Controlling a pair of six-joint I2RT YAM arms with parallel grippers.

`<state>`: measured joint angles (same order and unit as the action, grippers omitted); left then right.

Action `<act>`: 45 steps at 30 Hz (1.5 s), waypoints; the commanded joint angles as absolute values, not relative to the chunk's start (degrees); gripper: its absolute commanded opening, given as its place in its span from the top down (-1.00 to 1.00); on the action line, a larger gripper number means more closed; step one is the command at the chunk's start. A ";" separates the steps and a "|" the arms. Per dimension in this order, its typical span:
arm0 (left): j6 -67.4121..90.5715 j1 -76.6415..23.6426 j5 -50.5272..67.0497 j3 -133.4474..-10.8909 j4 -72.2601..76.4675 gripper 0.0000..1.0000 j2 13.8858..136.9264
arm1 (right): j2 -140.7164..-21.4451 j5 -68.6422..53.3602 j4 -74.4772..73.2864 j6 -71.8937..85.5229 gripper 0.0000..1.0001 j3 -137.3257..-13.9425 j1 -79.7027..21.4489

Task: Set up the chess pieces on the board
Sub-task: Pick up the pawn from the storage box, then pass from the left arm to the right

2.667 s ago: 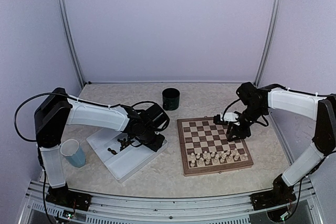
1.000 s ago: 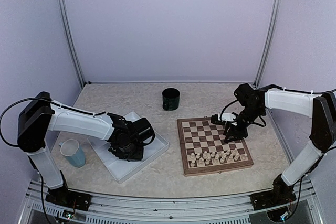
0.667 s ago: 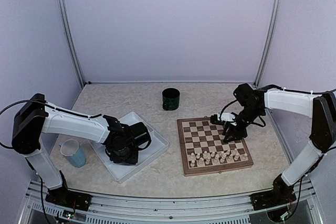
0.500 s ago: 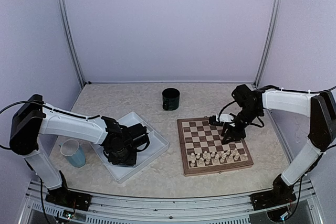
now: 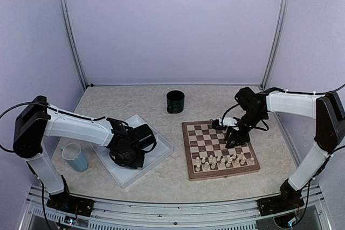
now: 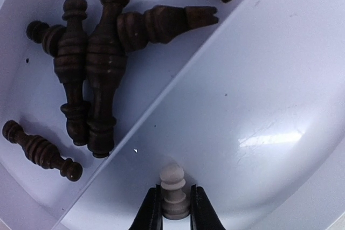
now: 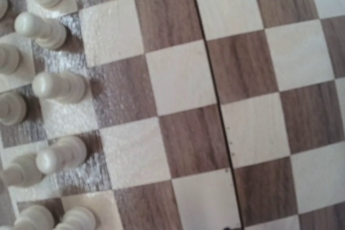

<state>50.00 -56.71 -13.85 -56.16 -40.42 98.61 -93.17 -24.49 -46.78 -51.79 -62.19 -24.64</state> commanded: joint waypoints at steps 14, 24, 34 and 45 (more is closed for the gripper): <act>16.63 -58.95 -23.44 -65.81 -23.65 1.00 88.79 | -99.00 -35.60 -40.79 -22.28 -0.98 -91.67 -14.12; 1.79 -59.70 -9.78 -60.40 3.17 1.00 86.87 | -108.39 -60.35 -56.89 -30.55 -0.40 -100.33 -21.56; 0.18 -59.85 -1.39 -61.81 6.33 1.00 91.79 | -111.09 -62.44 -56.06 -28.60 -0.18 -97.90 -28.83; -0.97 -59.85 -0.35 -62.52 5.99 1.00 92.09 | -114.23 -65.68 -57.21 -27.31 -0.14 -98.69 -32.42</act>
